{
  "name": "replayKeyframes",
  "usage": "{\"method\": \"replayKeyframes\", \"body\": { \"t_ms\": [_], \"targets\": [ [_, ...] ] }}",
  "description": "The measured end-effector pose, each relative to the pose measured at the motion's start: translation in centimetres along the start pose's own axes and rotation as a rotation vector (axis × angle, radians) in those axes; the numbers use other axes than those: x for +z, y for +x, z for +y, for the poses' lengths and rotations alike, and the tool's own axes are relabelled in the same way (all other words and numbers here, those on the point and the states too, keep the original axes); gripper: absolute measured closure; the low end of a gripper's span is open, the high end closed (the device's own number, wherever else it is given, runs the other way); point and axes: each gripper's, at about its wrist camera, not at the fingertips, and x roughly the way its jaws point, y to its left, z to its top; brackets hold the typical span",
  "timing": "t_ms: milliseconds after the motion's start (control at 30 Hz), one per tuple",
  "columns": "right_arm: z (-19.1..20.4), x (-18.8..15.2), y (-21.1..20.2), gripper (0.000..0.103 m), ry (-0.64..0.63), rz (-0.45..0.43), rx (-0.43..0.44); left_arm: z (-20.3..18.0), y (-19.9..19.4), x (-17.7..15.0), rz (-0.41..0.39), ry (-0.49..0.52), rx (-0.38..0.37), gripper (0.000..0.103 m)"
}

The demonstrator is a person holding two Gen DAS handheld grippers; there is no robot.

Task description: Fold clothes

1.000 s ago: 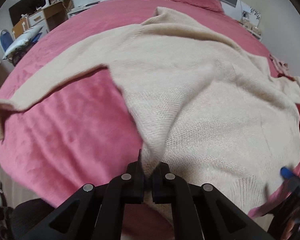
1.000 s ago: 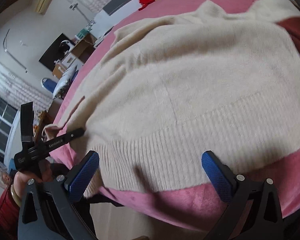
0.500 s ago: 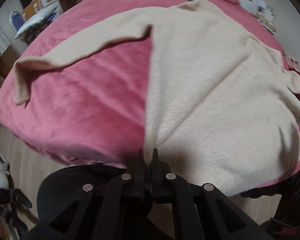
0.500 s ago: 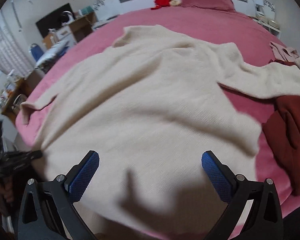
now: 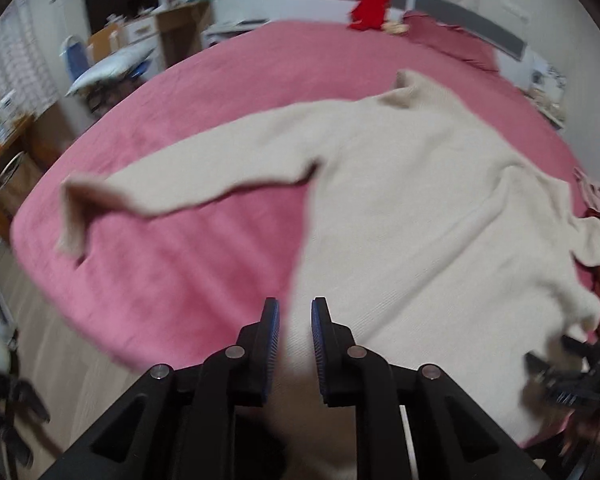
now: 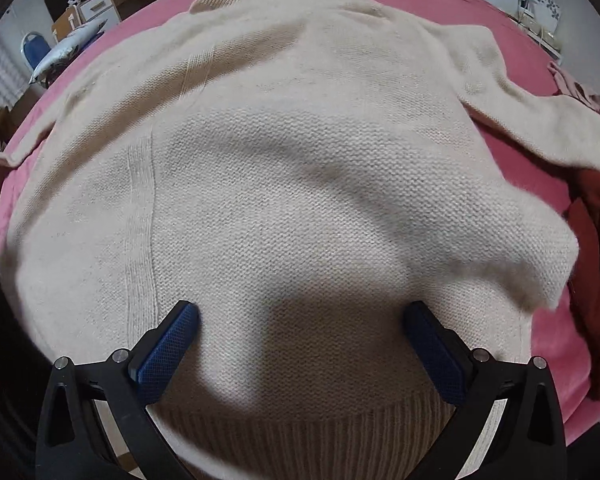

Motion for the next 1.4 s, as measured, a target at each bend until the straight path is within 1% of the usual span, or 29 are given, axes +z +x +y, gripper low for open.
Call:
{"method": "replayKeyframes", "body": {
  "t_ms": [33,133,167,267,333,367,433,467,500,567,600,633,667,733,767,833,867,900,933,967,1000,1067,1100,1133,1200,1233,1300,1333,1400],
  "targets": [
    [0.0,0.0,0.0,0.000,0.002,-0.001,0.000,-0.9,0.4,0.5,-0.008,0.016,-0.017,0.087],
    [-0.1,-0.1,-0.1,0.000,-0.006,-0.004,0.001,-5.4,3.2,1.2,0.023,0.125,-0.048,0.087],
    [-0.2,-0.2,-0.1,0.000,-0.014,-0.007,0.004,-6.8,4.8,1.1,0.041,0.183,-0.043,0.087],
    [-0.3,-0.8,-0.3,0.000,-0.055,-0.002,0.018,-10.2,7.6,-0.6,0.053,0.340,0.073,0.087],
    [-0.4,-1.2,-0.4,0.000,-0.083,0.018,0.029,-11.3,7.4,-2.1,-0.024,0.438,0.137,0.087],
    [-0.5,-1.4,-0.4,0.000,-0.095,0.035,0.034,-11.9,7.2,-3.3,-0.056,0.505,0.179,0.087],
    [-0.7,-2.0,-0.6,0.000,-0.120,0.079,0.041,-12.5,6.9,-5.0,-0.094,0.598,0.227,0.087],
    [-0.7,-2.2,-0.6,0.000,-0.122,0.095,0.044,-12.6,6.6,-5.7,-0.109,0.628,0.239,0.087],
    [-0.9,-2.6,-0.8,0.000,-0.121,0.117,0.048,-12.4,6.2,-6.0,-0.109,0.623,0.230,0.087],
    [-0.9,-3.8,-1.2,0.000,-0.133,0.147,0.042,-11.4,5.4,-6.0,-0.083,0.553,0.177,0.087],
    [-0.7,-4.6,-1.4,0.000,-0.164,0.162,0.026,-11.0,5.1,-6.1,-0.072,0.529,0.158,0.087],
    [-0.2,-5.4,-1.5,0.000,-0.208,0.171,-0.002,-10.7,4.8,-6.2,-0.062,0.506,0.139,0.087],
    [0.4,-6.6,-1.6,0.000,-0.265,0.179,-0.047,-10.3,4.5,-6.3,-0.046,0.483,0.115,0.087],
    [0.9,-7.9,-1.7,0.000,-0.317,0.196,-0.094,-9.9,4.1,-6.8,-0.011,0.445,0.067,0.087],
    [1.1,-8.4,-2.0,0.000,-0.339,0.181,-0.100,-9.5,3.7,-6.8,-0.008,0.416,0.039,0.087],
    [0.5,-7.8,-3.4,0.000,-0.290,0.152,-0.038,-8.0,2.8,-6.4,-0.009,0.306,-0.067,0.087],
    [0.2,-7.5,-4.1,0.000,-0.265,0.138,-0.007,-7.2,2.4,-6.0,-0.027,0.251,-0.098,0.087],
    [0.1,-6.0,-4.9,0.000,-0.260,0.093,-0.008,-6.4,2.0,-5.6,-0.044,0.196,-0.128,0.087],
    [0.0,-4.4,-5.7,0.000,-0.255,0.049,-0.008,-5.8,1.8,-5.1,-0.073,0.153,-0.131,0.087],
    [0.0,-2.8,-6.5,0.000,-0.249,0.004,-0.009,-5.2,1.5,-4.3,-0.118,0.112,-0.115,0.087],
    [-0.1,-1.3,-7.2,0.000,-0.244,-0.041,-0.009,-5.0,1.4,-3.3,-0.155,0.095,-0.086,0.087],
    [-0.3,1.9,-8.8,0.000,-0.232,-0.130,-0.011,-5.1,1.7,-1.2,-0.221,0.114,-0.017,0.084],
    [0.1,3.8,-8.3,0.000,-0.230,-0.144,-0.034,-5.2,2.2,-0.1,-0.230,0.136,0.014,0.084],
    [0.5,5.8,-7.8,0.000,-0.228,-0.157,-0.057,-5.2,3.1,0.5,-0.217,0.162,0.057,0.084],
    [1.1,10.1,-5.1,0.000,-0.186,-0.122,-0.057,-4.8,5.2,2.0,-0.181,0.205,0.125,0.084],
    [2.0,10.1,-4.1,0.000,-0.173,-0.096,-0.058,-4.6,6.6,2.2,-0.142,0.222,0.152,0.081],
    [1.8,11.1,0.7,0.000,-0.163,0.019,-0.098,-3.9,8.1,0.9,-0.142,0.222,0.153,0.080],
    [1.7,11.6,3.0,0.000,-0.157,0.077,-0.118,-3.6,8.8,0.3,-0.143,0.221,0.154,0.078],
    [2.1,10.0,3.4,0.000,-0.111,-0.007,-0.085,-3.9,8.9,-0.1,-0.156,0.200,0.190,0.078]
  ]
}}
